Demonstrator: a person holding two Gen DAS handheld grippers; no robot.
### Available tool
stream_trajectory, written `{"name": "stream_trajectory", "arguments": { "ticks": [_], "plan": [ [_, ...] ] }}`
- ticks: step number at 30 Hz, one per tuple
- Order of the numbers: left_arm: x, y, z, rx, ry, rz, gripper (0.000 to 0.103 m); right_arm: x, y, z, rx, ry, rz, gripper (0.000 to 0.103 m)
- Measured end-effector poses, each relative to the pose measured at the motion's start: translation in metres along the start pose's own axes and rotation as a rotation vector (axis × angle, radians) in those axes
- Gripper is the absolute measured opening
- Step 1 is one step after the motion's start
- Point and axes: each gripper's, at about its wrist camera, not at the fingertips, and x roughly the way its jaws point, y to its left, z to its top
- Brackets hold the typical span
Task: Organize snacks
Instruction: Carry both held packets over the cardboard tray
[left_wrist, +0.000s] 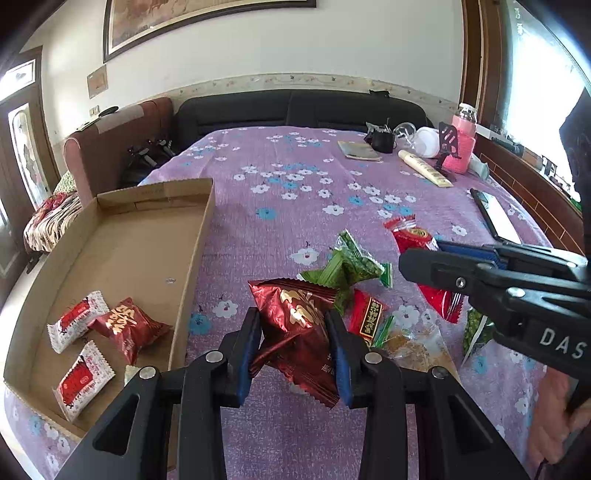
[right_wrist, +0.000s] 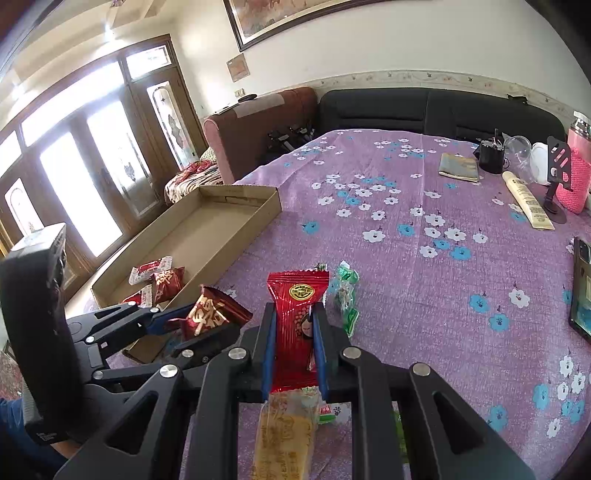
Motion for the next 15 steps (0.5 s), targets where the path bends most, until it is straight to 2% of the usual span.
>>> {"name": "stream_trajectory", "arguments": {
  "ticks": [15],
  "plan": [
    [-0.022, 0.039, 0.01, -0.09, -0.056, 0.027, 0.037, -0.004, 0.002, 0.001, -0.004, -0.015, 0.034, 0.017]
  ]
}}
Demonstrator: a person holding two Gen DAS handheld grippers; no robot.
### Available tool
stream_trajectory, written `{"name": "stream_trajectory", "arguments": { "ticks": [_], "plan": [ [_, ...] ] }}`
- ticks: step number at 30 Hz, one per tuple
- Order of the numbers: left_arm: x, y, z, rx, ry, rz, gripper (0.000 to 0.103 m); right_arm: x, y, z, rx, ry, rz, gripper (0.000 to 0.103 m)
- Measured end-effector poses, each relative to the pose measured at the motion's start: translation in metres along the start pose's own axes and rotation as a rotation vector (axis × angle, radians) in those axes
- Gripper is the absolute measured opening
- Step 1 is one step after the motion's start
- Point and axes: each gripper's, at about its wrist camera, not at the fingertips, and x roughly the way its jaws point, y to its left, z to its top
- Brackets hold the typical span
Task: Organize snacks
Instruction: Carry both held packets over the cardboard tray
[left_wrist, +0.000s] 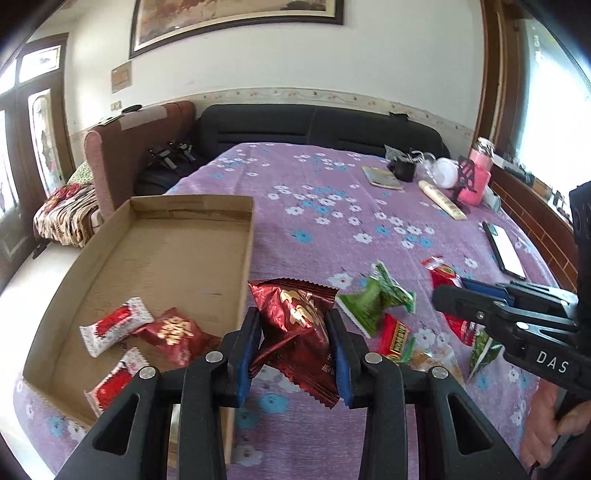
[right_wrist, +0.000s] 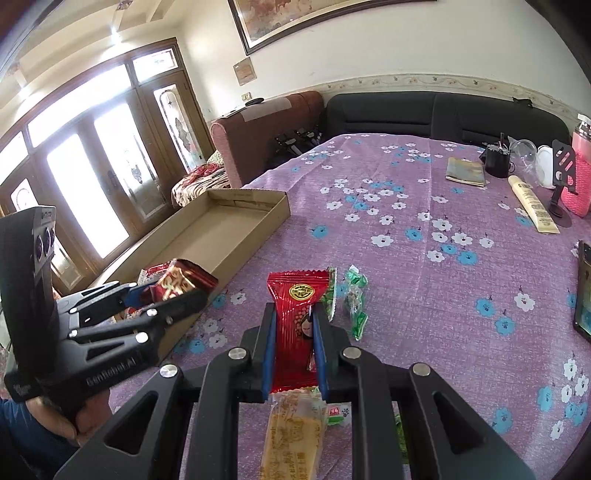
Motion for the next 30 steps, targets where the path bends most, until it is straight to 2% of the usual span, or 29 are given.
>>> {"name": "stream_trajectory", "arguments": {
  "ticks": [14, 21, 30],
  "plan": [
    [-0.012, 0.069, -0.003, -0.126, -0.038, 0.073, 0.037, 0.003, 0.016, 0.007, 0.04, 0.012, 0.015, 0.017],
    [-0.018, 0.099, -0.005, -0.176, -0.052, 0.118, 0.038, 0.011, 0.05, 0.021, 0.013, 0.015, 0.081, 0.017],
    [-0.021, 0.138, -0.007, -0.251, -0.057, 0.178, 0.038, 0.051, 0.106, 0.033, -0.013, 0.094, 0.164, 0.018]
  ]
}}
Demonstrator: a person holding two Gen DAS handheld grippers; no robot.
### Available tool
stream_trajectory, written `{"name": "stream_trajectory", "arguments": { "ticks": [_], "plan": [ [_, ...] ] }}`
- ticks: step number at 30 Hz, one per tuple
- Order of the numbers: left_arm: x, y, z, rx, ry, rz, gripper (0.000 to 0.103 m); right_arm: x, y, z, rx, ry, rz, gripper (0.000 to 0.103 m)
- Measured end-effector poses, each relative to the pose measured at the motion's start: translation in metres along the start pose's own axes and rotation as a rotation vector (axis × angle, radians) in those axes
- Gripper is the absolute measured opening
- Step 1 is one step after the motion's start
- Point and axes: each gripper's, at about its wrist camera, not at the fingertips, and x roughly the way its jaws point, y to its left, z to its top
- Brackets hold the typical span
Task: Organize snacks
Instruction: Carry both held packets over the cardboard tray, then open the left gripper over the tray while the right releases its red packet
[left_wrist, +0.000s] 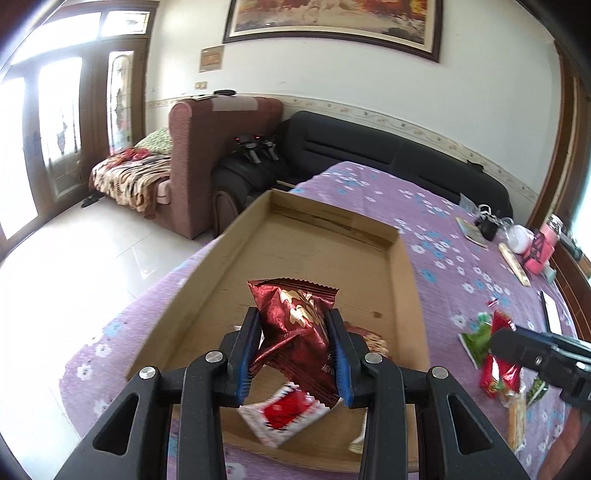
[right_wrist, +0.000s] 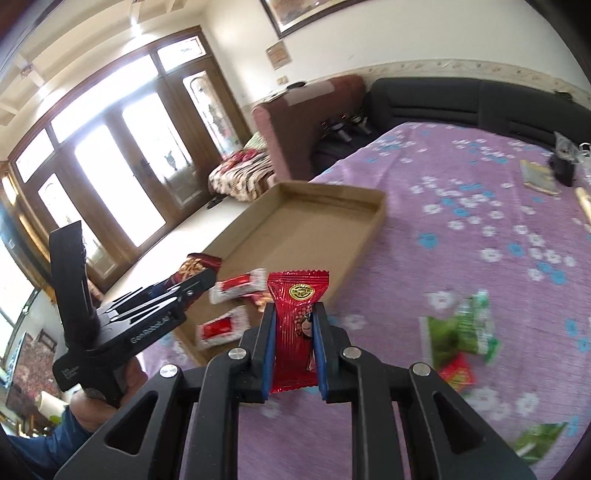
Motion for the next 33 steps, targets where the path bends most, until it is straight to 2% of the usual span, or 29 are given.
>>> {"name": "stream_trajectory", "arguments": {
  "ticks": [6, 12, 24, 33],
  "plan": [
    [0.013, 0.018, -0.003, -0.035, 0.019, 0.039, 0.038, 0.038, 0.029, 0.001, 0.0, 0.045, 0.044, 0.018],
    [0.029, 0.027, -0.009, -0.053, 0.053, 0.054, 0.038, 0.064, 0.043, -0.011, -0.052, 0.058, 0.031, 0.018],
    [0.04, 0.022, -0.011, -0.037, 0.072, 0.031, 0.038, 0.086, 0.044, -0.022, -0.094, 0.099, 0.023, 0.018],
    [0.043, 0.014, -0.012, 0.016, 0.08, 0.046, 0.038, 0.091, 0.048, -0.029, -0.118, 0.1, 0.007, 0.018]
  ]
}}
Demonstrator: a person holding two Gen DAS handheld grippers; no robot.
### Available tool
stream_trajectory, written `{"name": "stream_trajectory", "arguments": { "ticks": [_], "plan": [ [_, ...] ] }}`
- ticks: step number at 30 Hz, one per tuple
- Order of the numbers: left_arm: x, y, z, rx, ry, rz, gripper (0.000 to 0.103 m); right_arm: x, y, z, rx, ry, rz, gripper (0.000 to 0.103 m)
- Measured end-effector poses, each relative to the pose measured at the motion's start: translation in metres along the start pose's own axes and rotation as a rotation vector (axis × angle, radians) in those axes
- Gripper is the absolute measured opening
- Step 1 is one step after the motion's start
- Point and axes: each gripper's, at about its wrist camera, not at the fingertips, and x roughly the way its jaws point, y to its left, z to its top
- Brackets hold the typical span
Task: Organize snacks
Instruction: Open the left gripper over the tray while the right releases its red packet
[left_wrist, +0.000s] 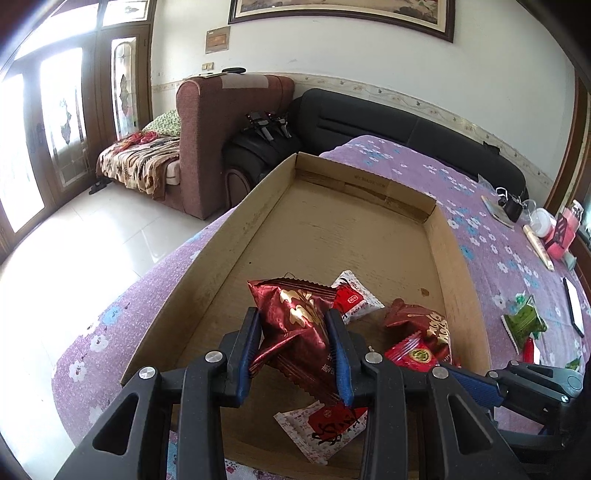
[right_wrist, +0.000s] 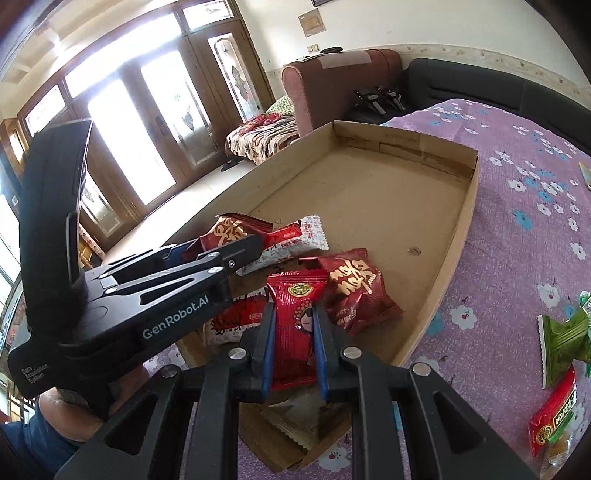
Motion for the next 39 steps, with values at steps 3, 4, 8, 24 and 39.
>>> {"name": "stream_trajectory", "arguments": {
  "ticks": [3, 4, 8, 24, 39],
  "plan": [
    [0.0, -0.002, -0.001, 0.013, -0.002, 0.009, 0.038, -0.001, 0.002, -0.001, -0.014, -0.007, -0.01, 0.018],
    [0.0, -0.003, -0.001, 0.017, -0.002, 0.012, 0.038, -0.002, 0.004, -0.001, -0.017, -0.009, -0.014, 0.018],
    [-0.001, -0.006, -0.002, 0.034, -0.005, 0.027, 0.038, -0.004, 0.005, -0.004, -0.016, -0.014, -0.011, 0.018],
    [-0.001, -0.008, -0.003, 0.052, -0.011, 0.057, 0.039, -0.006, 0.001, -0.004, -0.004, -0.016, -0.005, 0.019],
    [-0.004, -0.011, -0.005, 0.075, -0.025, 0.078, 0.044, -0.011, 0.001, -0.005, -0.008, -0.032, -0.012, 0.019]
  ]
}}
